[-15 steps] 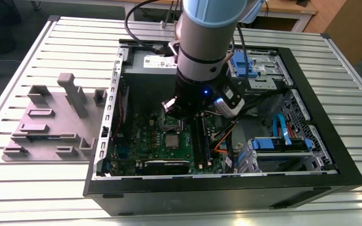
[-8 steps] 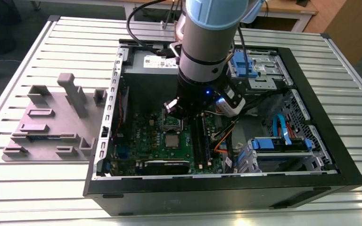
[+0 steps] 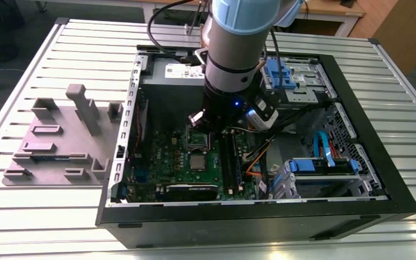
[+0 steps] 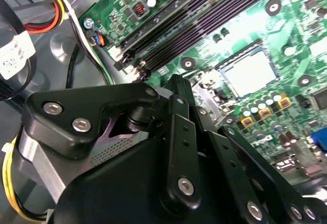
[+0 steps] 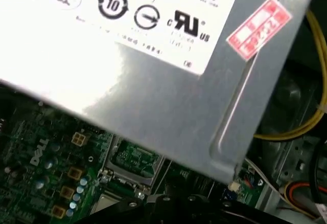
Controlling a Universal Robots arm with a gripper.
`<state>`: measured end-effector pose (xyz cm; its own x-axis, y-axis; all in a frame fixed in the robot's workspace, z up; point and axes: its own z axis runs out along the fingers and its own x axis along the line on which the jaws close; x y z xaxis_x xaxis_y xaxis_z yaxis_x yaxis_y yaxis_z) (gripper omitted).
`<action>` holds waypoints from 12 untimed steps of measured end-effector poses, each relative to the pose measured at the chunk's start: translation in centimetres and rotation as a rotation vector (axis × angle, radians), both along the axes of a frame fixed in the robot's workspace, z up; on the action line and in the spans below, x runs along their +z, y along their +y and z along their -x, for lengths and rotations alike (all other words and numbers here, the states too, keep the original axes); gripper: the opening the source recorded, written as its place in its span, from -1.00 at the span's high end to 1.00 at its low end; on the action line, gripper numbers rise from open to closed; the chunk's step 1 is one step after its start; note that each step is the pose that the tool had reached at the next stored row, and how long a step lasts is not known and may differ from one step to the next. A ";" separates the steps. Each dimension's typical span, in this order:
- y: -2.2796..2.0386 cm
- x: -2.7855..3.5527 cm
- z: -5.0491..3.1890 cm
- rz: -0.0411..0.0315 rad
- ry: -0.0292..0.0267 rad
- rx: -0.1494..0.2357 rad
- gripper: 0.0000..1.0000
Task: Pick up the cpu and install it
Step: 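Close the cpu cover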
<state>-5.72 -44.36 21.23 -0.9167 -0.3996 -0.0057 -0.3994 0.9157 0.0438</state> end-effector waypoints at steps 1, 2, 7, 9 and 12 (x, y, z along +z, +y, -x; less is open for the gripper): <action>0.09 -0.15 0.00 -0.0003 -0.0001 0.000 0.79; 0.16 -0.30 0.01 -0.0002 0.0000 0.000 0.79; 0.25 -0.63 0.18 0.0003 0.0002 0.000 0.79; 0.26 -0.64 0.18 0.0001 0.0001 0.000 0.79; 0.35 -0.67 0.19 -0.0003 -0.0001 0.000 0.79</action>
